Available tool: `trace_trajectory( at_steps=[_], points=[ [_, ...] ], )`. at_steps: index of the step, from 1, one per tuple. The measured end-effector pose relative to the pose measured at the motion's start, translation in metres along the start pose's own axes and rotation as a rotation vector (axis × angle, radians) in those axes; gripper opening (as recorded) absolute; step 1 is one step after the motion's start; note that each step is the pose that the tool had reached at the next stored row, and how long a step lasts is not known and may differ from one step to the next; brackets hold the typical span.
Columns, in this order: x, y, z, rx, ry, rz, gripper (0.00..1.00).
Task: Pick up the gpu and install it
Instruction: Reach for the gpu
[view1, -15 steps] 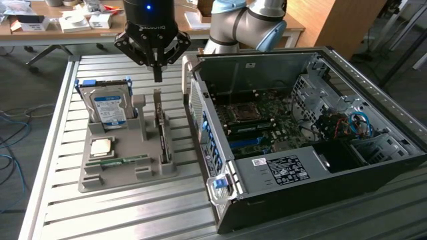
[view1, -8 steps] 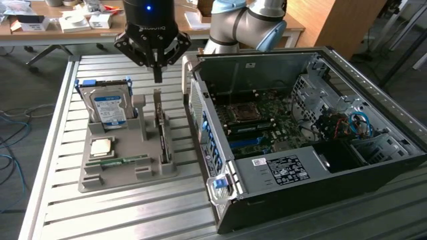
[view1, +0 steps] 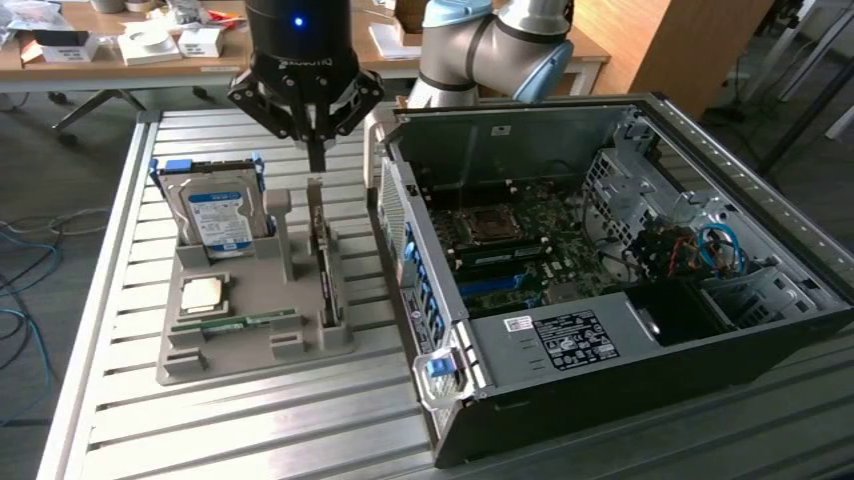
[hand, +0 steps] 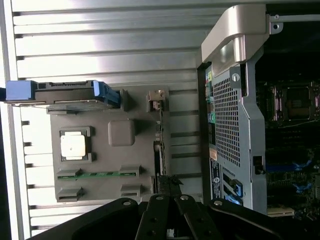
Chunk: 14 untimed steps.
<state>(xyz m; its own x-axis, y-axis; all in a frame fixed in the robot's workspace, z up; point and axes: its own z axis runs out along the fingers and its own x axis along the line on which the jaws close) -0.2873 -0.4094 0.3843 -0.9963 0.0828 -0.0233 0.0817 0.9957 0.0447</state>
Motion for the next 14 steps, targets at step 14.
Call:
trace_trajectory(
  at_steps=[14],
  points=[
    [0.0003,-0.0092,-0.0003,0.0000,-0.0001,0.000,0.11]
  ],
)
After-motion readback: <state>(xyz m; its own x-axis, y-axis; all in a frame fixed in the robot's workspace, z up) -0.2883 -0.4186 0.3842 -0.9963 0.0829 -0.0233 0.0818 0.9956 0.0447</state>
